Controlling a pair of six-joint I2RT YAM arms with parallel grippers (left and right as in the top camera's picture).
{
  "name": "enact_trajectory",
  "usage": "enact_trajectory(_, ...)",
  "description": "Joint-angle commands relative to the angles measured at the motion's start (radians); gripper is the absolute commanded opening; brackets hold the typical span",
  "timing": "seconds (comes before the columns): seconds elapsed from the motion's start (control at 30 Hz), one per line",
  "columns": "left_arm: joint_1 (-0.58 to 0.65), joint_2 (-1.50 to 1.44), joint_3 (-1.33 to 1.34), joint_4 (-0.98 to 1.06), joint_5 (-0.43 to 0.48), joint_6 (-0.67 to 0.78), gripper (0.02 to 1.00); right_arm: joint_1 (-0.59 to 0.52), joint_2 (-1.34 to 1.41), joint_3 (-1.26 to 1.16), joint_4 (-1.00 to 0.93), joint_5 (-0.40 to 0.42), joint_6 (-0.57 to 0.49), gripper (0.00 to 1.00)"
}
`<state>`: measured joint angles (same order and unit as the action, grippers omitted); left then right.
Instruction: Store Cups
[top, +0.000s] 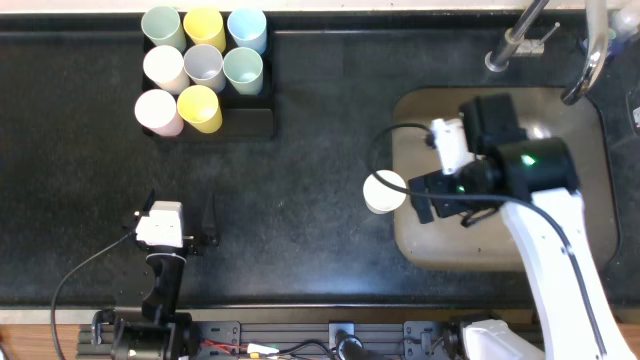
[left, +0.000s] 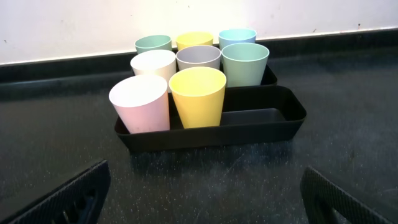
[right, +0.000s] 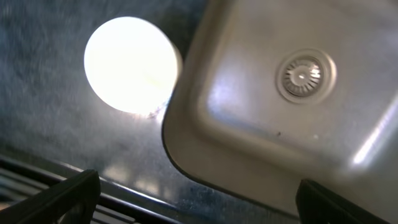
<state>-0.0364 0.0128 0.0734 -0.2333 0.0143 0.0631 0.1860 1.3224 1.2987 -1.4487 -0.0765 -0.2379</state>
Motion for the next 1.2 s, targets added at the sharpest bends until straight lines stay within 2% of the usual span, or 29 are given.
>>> enact_trajectory(0.03, 0.008, -0.010, -0.002, -0.001, -0.007, 0.019, 0.998, 0.011, 0.096, 0.024, 0.043, -0.031, -0.084, 0.998)
enact_trajectory(0.27, 0.008, -0.010, -0.002, -0.001, -0.007, 0.019, 0.996, 0.010, 0.237, 0.024, 0.084, -0.061, -0.108, 0.998)
enact_trajectory(0.5, 0.008, -0.010, -0.002, -0.001, -0.007, 0.019, 0.998, 0.010, 0.308, 0.026, 0.134, -0.053, -0.111, 0.998)
enact_trajectory(0.7, 0.008, -0.010, -0.002, -0.001, -0.007, 0.019, 0.998, 0.010, 0.369, 0.027, 0.167, -0.004, -0.111, 0.998)
enact_trajectory(1.07, 0.008, -0.010, -0.002, -0.001, -0.007, 0.019, 0.998, 0.012, 0.407, 0.027, 0.213, -0.016, -0.110, 0.993)
enact_trajectory(1.1, 0.008, -0.010, -0.002, -0.001, -0.007, 0.019, 0.998, 0.012, 0.407, 0.027, 0.216, -0.023, -0.110, 0.965)
enact_trajectory(1.13, 0.008, -0.010, -0.002, -0.001, -0.007, 0.019, 1.000, 0.014, 0.407, 0.027, 0.217, -0.041, -0.109, 0.660)
enact_trajectory(1.17, 0.008, -0.010, -0.002, -0.001, -0.007, 0.019, 0.998, 0.018, 0.407, 0.027, 0.217, -0.045, -0.098, 0.058)
enact_trajectory(1.2, 0.008, -0.010, -0.002, -0.001, -0.007, 0.019, 1.000, 0.022, 0.407, 0.027, 0.216, -0.050, -0.083, 0.042)
